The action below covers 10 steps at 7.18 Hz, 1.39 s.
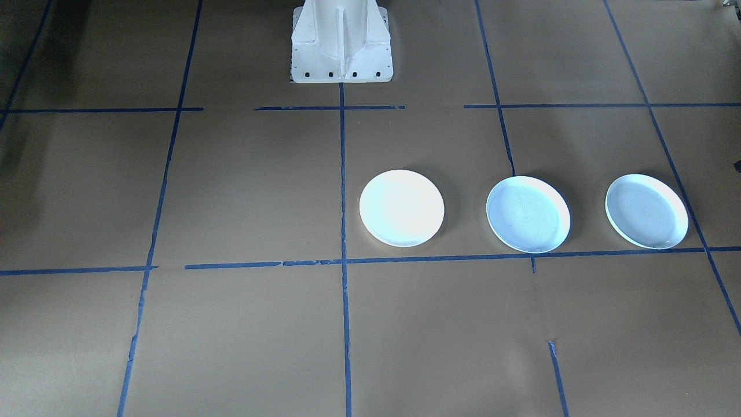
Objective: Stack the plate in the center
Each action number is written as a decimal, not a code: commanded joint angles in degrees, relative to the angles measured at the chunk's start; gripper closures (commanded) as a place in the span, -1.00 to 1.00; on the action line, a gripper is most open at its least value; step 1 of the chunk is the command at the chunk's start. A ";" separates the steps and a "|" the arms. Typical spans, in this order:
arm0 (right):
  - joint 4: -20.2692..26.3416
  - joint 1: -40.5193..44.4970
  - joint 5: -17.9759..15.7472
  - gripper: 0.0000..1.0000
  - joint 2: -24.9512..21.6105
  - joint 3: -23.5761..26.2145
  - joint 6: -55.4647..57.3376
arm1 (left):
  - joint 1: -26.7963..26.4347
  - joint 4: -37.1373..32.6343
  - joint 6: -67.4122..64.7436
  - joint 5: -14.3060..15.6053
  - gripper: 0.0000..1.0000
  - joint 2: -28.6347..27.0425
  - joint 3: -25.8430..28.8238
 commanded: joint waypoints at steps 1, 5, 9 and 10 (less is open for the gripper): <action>0.00 0.00 0.00 -1.00 -0.01 0.00 0.00 | 4.40 -5.92 -9.97 -0.52 -1.00 -0.89 1.65; 0.00 0.00 0.00 -1.00 -0.01 0.00 0.00 | 8.71 -12.54 -9.93 0.97 -1.00 -5.90 10.18; 0.00 0.00 0.00 -1.00 -0.01 0.00 0.00 | 11.18 -18.95 -10.46 1.15 -1.00 -7.22 16.59; 0.00 0.00 0.00 -1.00 -0.01 0.00 0.00 | 11.27 -18.88 -10.63 1.15 -0.96 -7.75 16.86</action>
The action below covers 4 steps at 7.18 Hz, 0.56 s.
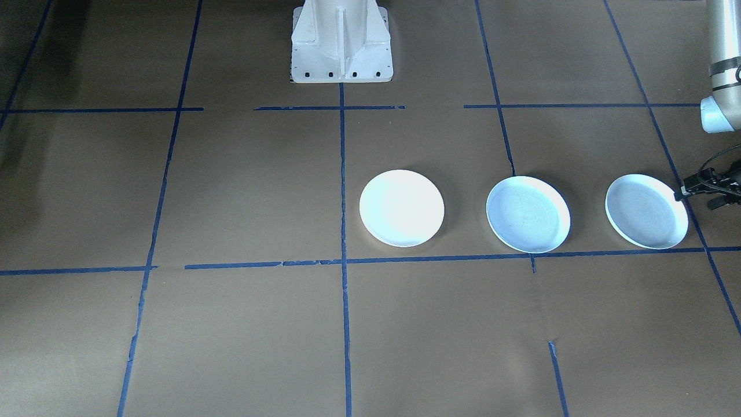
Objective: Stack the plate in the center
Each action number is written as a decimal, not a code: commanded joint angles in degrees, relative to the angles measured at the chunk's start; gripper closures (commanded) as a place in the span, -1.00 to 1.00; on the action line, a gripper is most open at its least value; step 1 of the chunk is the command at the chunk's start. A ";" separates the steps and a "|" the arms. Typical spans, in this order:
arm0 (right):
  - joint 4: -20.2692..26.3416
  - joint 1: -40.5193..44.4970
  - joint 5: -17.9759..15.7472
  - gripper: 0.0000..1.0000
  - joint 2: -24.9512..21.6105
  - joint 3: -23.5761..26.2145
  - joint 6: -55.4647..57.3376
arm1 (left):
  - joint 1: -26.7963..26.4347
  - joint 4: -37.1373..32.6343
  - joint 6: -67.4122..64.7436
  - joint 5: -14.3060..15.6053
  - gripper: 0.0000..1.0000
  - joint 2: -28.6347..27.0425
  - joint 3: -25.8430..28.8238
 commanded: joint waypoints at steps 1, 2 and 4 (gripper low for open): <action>0.00 0.00 0.00 -1.00 0.00 0.00 0.00 | 0.20 -0.67 -1.84 -0.34 -0.83 -1.20 1.48; 0.00 0.00 0.00 -1.00 0.00 0.00 0.00 | 0.29 -0.85 -4.55 -0.61 -0.69 -1.81 1.48; 0.00 0.00 0.00 -1.00 0.00 0.00 0.00 | 0.90 -0.85 -4.58 -0.43 -0.11 -1.90 1.57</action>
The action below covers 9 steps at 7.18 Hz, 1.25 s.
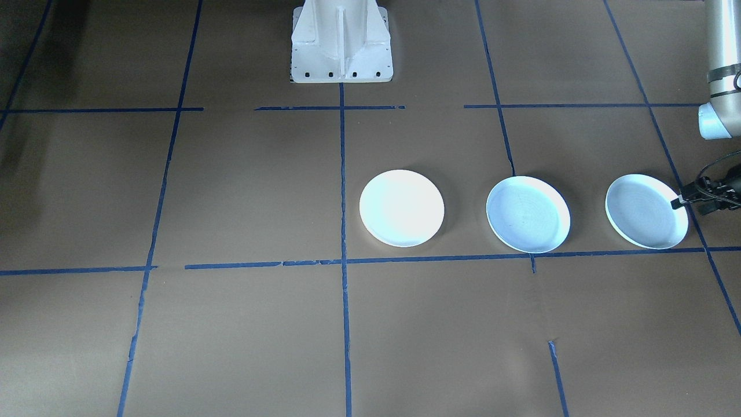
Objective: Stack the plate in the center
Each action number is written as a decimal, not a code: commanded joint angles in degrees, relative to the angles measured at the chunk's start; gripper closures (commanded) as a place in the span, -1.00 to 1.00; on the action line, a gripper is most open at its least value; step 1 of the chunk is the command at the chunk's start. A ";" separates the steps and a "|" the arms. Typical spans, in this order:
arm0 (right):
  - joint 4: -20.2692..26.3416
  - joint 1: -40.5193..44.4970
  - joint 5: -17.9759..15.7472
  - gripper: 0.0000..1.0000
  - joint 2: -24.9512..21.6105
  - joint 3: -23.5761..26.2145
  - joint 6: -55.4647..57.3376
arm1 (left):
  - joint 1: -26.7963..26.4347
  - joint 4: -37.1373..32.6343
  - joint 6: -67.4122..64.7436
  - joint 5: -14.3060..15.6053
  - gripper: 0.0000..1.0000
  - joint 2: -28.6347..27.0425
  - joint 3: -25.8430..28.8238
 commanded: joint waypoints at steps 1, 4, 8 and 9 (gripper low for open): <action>0.00 0.00 0.00 -1.00 0.00 0.00 0.00 | 0.85 -0.03 -0.54 0.05 0.02 -0.12 0.06; 0.00 0.00 0.00 -1.00 0.00 0.00 0.00 | 1.29 -0.03 -0.54 0.05 0.62 -0.21 -0.03; 0.00 0.00 0.00 -1.00 0.00 0.00 0.00 | 1.20 0.15 -0.63 -2.23 1.00 -0.21 -2.83; 0.00 0.00 0.00 -1.00 0.00 0.00 0.00 | 1.20 0.58 -1.15 -2.49 1.00 -0.38 -4.84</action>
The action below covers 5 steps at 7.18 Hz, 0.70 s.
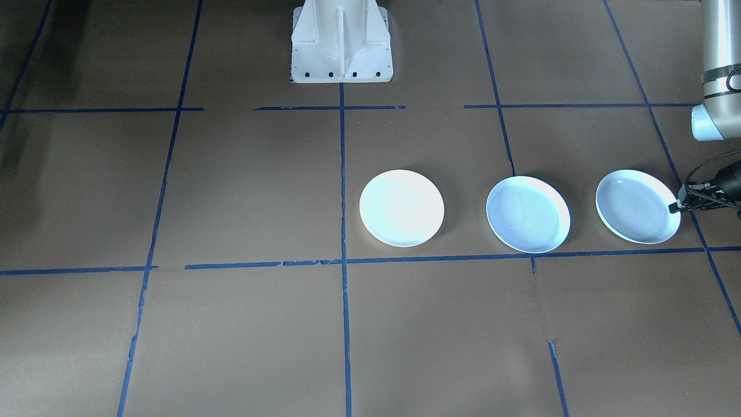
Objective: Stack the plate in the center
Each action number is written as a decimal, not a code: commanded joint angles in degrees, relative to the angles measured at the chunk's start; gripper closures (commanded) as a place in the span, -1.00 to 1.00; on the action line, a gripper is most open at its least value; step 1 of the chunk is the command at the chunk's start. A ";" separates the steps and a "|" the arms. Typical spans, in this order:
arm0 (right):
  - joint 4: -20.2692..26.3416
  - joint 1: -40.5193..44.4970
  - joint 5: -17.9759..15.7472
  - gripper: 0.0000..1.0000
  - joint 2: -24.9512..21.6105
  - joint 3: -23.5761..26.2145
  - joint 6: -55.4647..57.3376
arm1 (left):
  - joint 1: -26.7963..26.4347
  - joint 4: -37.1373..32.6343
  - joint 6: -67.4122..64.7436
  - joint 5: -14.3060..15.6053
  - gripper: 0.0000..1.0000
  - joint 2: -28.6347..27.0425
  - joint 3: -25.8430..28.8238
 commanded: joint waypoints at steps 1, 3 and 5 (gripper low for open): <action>0.00 0.00 0.00 -1.00 -0.02 0.00 0.00 | -0.01 0.37 -1.74 -1.03 1.00 -0.13 -4.04; 0.00 0.00 0.00 -1.00 -0.02 0.00 0.00 | -0.01 -0.07 -3.15 -4.80 1.00 -1.00 -5.46; 0.00 0.00 0.00 -1.00 -0.02 0.00 0.00 | 1.47 -0.33 -10.04 -4.73 1.00 -5.82 -5.38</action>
